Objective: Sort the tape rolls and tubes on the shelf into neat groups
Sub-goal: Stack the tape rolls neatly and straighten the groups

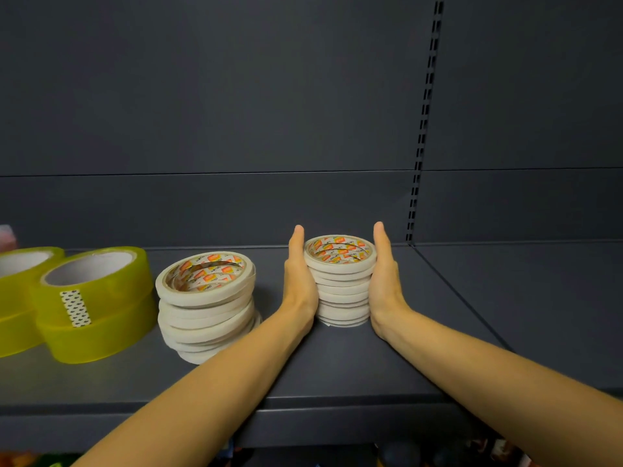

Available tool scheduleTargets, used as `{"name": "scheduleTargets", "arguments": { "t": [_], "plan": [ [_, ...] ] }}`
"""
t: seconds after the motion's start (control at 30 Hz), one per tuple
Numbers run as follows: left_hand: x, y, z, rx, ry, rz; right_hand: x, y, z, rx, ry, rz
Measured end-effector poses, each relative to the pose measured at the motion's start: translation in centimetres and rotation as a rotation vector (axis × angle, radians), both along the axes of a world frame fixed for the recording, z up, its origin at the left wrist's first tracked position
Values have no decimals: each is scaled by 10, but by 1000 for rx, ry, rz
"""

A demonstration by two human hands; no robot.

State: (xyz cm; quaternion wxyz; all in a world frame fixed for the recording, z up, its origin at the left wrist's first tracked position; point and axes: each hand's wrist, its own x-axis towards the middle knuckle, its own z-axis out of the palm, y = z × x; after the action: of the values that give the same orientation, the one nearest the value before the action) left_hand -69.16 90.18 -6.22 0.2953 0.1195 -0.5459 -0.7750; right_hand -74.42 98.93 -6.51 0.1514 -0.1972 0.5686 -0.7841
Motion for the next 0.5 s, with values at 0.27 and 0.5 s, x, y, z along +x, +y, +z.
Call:
{"name": "scheduleTargets", "arguments": {
  "t": [0.27, 0.5],
  "plan": [
    [0, 1, 0, -55, 83, 18, 0, -1, 0, -79, -40, 45],
    [-2, 2, 0, -42, 12, 93, 1, -3, 1, -40, -41, 4]
  ]
}}
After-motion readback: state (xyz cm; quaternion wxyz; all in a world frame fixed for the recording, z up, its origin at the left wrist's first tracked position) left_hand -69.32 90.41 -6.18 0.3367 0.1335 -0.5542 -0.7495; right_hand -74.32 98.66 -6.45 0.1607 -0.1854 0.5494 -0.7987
